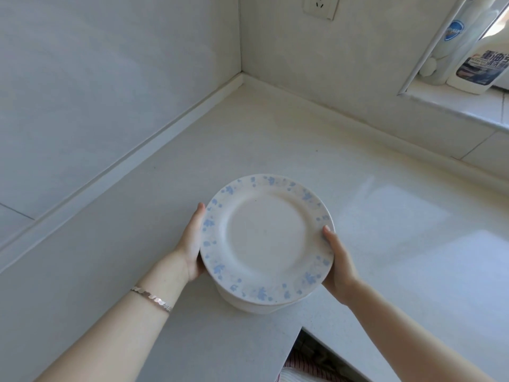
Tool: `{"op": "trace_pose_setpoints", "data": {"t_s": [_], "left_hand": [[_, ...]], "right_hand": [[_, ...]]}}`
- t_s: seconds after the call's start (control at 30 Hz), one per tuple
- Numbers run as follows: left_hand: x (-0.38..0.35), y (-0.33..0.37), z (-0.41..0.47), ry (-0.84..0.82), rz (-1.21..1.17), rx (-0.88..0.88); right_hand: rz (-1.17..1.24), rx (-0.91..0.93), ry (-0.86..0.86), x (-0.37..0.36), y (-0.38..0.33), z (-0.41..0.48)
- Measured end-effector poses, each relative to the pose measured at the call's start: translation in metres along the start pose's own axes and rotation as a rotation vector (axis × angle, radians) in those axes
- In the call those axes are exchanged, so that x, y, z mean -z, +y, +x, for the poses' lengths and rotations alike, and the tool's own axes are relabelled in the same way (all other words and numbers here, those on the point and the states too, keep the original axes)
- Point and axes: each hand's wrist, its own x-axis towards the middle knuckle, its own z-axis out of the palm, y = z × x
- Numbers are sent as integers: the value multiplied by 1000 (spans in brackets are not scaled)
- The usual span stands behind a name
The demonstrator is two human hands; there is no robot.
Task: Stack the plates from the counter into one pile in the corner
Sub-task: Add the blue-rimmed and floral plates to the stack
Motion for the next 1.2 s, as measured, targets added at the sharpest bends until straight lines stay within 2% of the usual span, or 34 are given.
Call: {"op": "trace_pose_setpoints", "data": {"t_s": [0.1, 0.17, 0.23, 0.3, 0.37, 0.43, 0.47, 0.57, 0.63, 0.7, 0.83, 1.0, 1.1, 1.2], "left_hand": [[0, 4, -4, 44, 80, 38], [-7, 13, -10, 169, 250, 7], [-23, 25, -15, 441, 539, -202], [-49, 34, -25, 562, 795, -541], [-83, 35, -30, 499, 936, -844], [-124, 27, -30, 343, 996, -933], [-147, 22, -31, 243, 995, -877], [-223, -7, -31, -65, 947, -537], [-273, -35, -28, -201, 971, -334], [-322, -68, -27, -300, 1035, -218], [-419, -145, -33, -408, 1106, -115], [-519, -241, -52, -515, 1187, -26], [-557, -288, -62, -544, 1216, 22], [-579, -322, -64, -540, 1314, -20]], "right_hand": [[-84, -47, 14, 3, -6, -1], [-163, -96, 36, 6, -11, -1], [-260, -101, 66, 11, -18, -4], [-374, -74, 112, 18, -28, -9], [-501, -45, 167, 32, -39, -18], [-584, -20, 206, 55, -52, -33], [-621, -24, 216, 67, -58, -40], [-733, -99, 230, 123, -70, -72], [-777, -163, 249, 167, -72, -98], [-785, -203, 306, 218, -67, -126], [-826, -217, 473, 326, -49, -191], [-832, -214, 779, 448, -38, -281], [-809, -253, 976, 506, -31, -329], [-786, -228, 1176, 559, -22, -359]]}}
